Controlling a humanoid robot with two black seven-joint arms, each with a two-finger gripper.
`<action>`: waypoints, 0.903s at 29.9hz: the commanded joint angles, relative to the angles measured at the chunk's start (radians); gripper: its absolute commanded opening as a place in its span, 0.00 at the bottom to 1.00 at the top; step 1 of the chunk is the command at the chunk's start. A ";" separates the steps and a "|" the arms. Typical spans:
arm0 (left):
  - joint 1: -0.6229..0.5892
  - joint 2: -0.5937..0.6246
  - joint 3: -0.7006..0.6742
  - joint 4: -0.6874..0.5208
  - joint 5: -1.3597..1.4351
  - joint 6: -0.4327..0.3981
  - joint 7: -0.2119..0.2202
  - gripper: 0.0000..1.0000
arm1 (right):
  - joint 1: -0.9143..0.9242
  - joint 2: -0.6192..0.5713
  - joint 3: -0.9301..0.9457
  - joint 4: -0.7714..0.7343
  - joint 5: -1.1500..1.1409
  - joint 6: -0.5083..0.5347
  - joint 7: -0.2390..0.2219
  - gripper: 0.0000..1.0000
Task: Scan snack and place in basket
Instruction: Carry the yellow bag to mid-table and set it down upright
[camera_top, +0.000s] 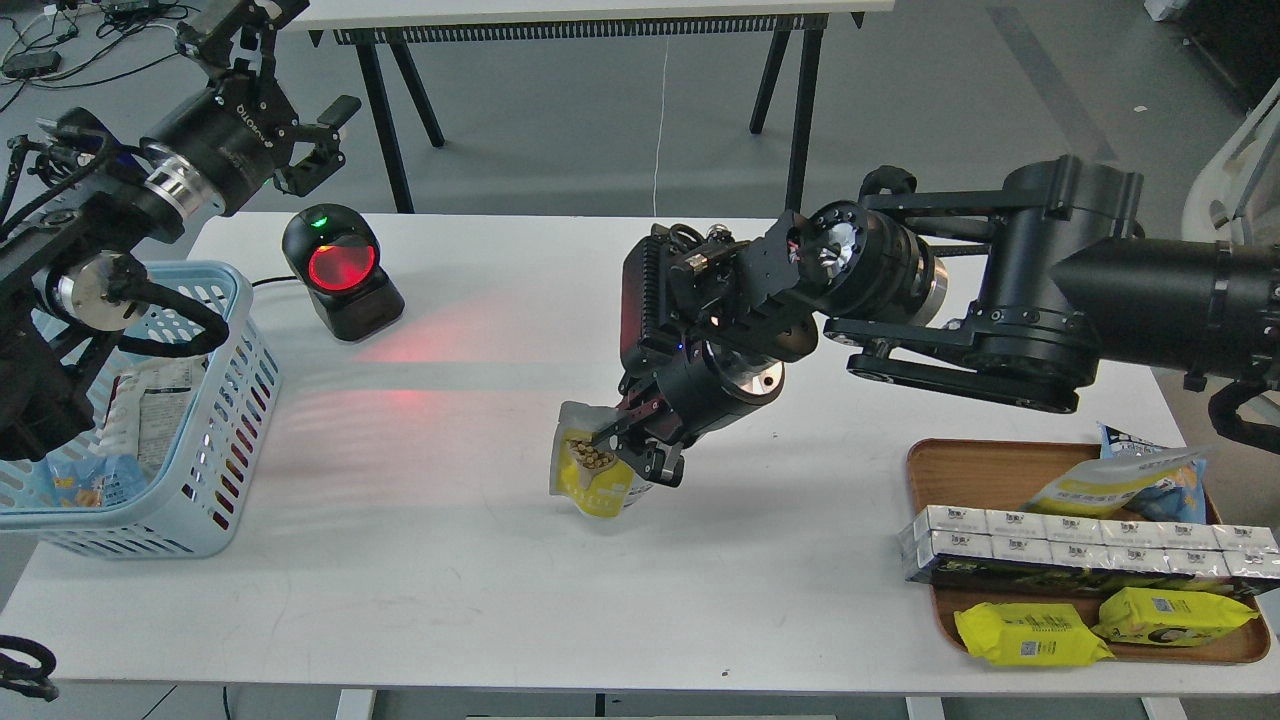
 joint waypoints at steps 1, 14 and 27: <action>-0.004 -0.002 -0.001 0.000 -0.001 0.000 -0.001 1.00 | -0.005 0.033 -0.019 -0.030 -0.001 0.000 0.000 0.03; 0.001 -0.004 0.002 0.000 -0.001 0.000 -0.001 1.00 | -0.002 0.076 -0.028 -0.076 0.016 0.000 0.000 1.00; 0.001 -0.001 -0.005 0.036 0.002 0.000 -0.043 1.00 | 0.030 0.045 0.124 -0.200 0.177 0.000 0.000 1.00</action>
